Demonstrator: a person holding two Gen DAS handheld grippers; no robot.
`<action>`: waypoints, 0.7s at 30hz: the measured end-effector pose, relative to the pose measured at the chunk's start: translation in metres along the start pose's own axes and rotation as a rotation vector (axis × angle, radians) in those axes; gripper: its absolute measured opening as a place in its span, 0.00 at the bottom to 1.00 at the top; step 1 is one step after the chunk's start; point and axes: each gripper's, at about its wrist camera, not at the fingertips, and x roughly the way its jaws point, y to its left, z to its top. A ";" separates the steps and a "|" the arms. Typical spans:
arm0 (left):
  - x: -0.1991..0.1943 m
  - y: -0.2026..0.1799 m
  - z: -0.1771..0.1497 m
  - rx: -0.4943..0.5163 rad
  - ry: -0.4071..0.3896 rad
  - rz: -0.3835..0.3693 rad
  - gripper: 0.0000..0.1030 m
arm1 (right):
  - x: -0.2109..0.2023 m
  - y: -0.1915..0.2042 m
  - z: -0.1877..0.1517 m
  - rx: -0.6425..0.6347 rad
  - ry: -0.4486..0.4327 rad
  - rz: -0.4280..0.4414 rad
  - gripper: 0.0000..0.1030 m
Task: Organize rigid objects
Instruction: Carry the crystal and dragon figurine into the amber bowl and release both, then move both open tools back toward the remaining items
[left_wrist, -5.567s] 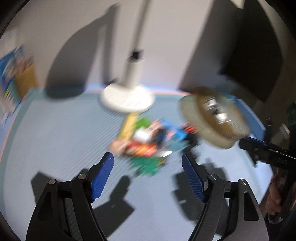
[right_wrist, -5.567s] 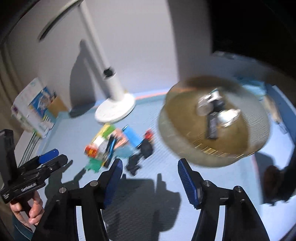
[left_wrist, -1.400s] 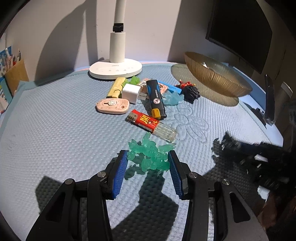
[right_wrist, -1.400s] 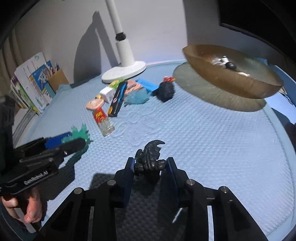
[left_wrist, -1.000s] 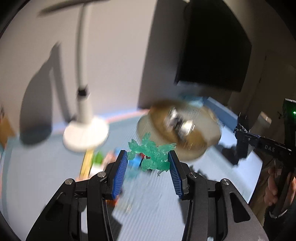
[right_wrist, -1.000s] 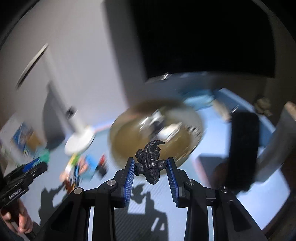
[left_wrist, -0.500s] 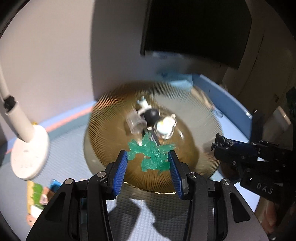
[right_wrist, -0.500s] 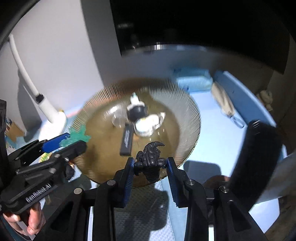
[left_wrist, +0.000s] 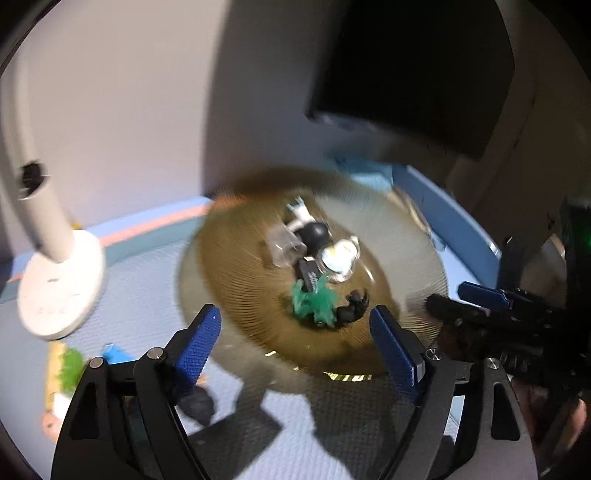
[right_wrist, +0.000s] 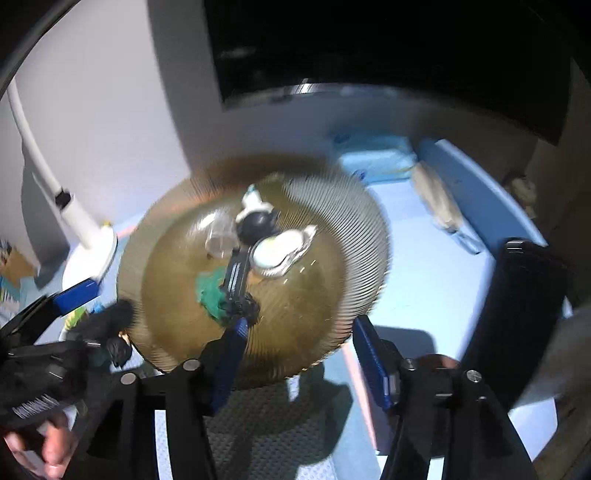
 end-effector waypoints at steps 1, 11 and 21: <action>-0.015 0.009 -0.002 -0.022 -0.021 0.002 0.79 | -0.006 0.000 -0.001 0.006 -0.015 0.007 0.57; -0.133 0.104 -0.072 -0.194 -0.156 0.195 0.86 | -0.056 0.075 -0.022 -0.094 -0.116 0.205 0.80; -0.134 0.203 -0.181 -0.429 -0.055 0.365 0.86 | 0.013 0.168 -0.098 -0.272 -0.009 0.246 0.84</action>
